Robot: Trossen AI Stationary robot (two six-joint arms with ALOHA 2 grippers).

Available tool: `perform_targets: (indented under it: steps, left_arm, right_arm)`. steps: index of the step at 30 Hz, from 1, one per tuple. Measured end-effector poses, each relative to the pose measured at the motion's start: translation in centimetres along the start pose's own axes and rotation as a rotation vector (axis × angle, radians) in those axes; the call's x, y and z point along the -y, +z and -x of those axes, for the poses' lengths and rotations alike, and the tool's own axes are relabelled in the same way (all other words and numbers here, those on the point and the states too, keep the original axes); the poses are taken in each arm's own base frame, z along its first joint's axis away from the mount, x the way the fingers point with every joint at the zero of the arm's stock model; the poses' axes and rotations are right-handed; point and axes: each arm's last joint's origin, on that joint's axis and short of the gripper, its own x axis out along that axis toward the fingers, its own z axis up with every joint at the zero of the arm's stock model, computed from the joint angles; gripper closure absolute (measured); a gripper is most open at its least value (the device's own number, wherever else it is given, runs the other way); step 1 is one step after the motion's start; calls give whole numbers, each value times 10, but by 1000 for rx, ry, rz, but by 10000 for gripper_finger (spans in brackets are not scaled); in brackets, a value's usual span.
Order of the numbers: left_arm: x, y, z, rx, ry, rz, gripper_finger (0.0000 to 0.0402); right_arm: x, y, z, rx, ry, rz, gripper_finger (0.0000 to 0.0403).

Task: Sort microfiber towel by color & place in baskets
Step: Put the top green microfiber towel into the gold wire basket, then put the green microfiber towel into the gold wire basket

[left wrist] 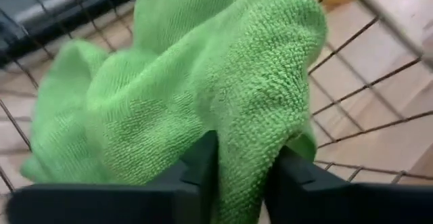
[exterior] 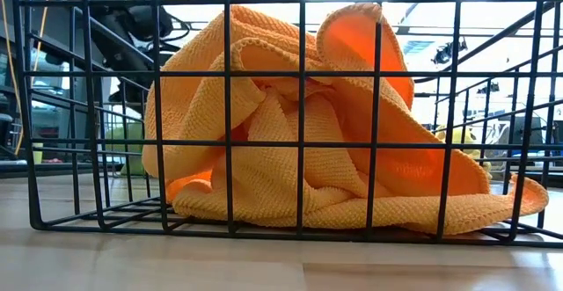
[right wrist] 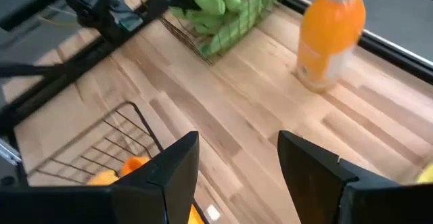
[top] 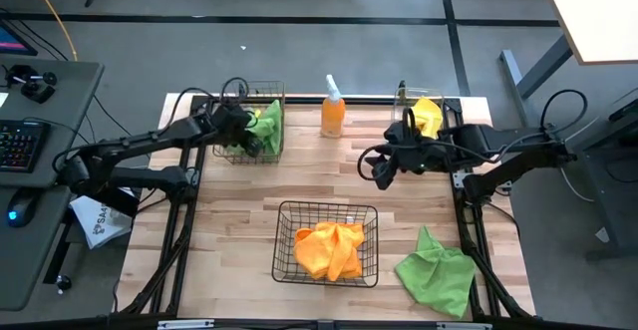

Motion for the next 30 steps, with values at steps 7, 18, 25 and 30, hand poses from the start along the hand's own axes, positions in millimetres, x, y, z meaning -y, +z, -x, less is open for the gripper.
perform_targets:
  steps: [7, 18, 25, 30]
  left_arm:
    - [2, 52, 37, 168, 34, -92, 217]
    - [3, 64, 66, 51, -157, 10, 182]
    - [30, 28, 65, -127, -363, 52, 182]
    - [50, 13, 76, -39, -494, 82, 182]
  right_arm:
    - [3, -22, -7, -88, -64, 23, 206]
    - [4, -87, -32, -452, -21, -19, 206]
    - [-14, -153, -12, -876, 113, -30, 206]
    - [-26, -200, 10, -929, 106, -143, 206]
